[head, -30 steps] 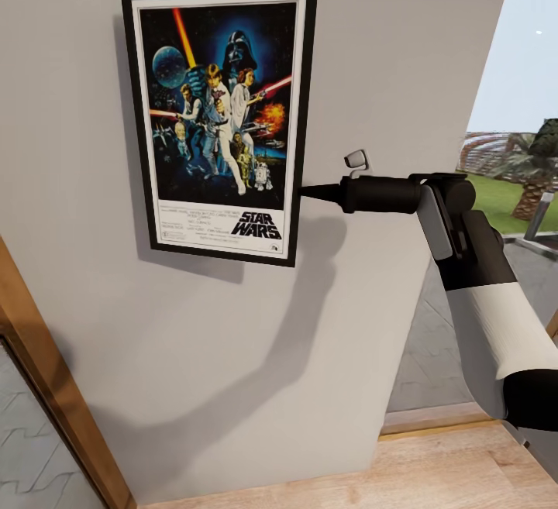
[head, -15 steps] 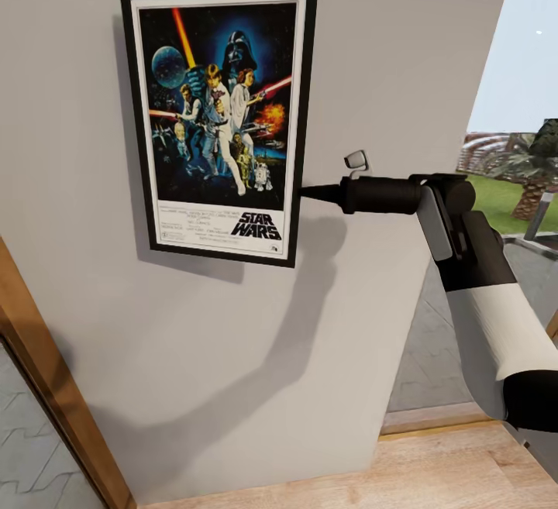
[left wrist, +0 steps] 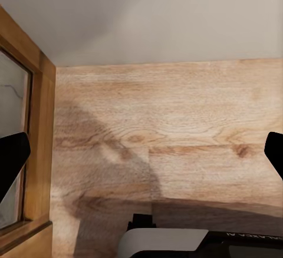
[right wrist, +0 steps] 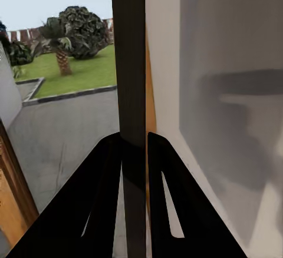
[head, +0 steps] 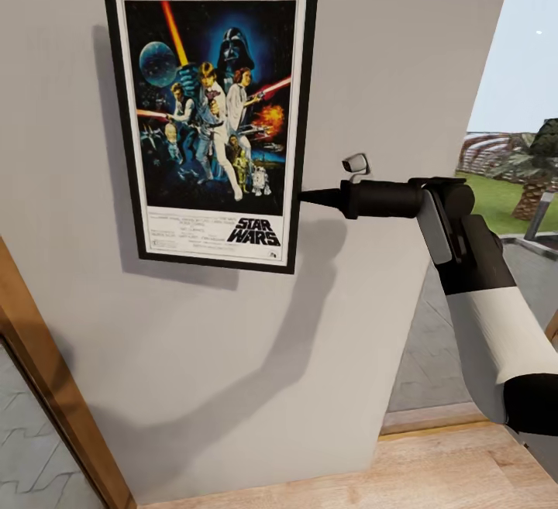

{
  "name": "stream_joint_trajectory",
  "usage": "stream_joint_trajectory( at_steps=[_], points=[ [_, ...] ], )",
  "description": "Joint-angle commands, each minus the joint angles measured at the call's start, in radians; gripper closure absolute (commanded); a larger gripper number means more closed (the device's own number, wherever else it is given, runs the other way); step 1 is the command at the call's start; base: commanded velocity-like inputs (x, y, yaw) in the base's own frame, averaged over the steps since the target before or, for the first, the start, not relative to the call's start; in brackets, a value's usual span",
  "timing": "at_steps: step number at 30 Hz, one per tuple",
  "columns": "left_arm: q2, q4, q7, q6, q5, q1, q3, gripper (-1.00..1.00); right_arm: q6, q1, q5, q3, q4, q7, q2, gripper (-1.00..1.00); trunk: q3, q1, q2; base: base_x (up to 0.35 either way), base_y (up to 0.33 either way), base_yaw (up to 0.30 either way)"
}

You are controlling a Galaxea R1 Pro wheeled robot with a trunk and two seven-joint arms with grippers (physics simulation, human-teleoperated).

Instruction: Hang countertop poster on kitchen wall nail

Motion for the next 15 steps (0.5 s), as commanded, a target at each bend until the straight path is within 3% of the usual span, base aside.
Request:
stream_joint_trajectory(
  at_steps=[1, 15],
  points=[
    [0.000, -0.001, 0.001, -0.002, 0.000, 0.000, 0.000, -1.00, 0.008, 0.000, -0.006, 0.002, 0.000, 0.001, -0.001, 1.00, 0.000, 0.000, -0.001, 0.000, 0.000, 0.000],
    [0.000, -0.001, 0.001, -0.002, 0.000, 0.000, 0.001, -1.00, 0.007, 0.036, -0.002, 0.000, -0.001, 0.003, -0.002, 1.00, 0.000, 0.000, -0.001, 0.000, 0.000, 0.000]
  ],
)
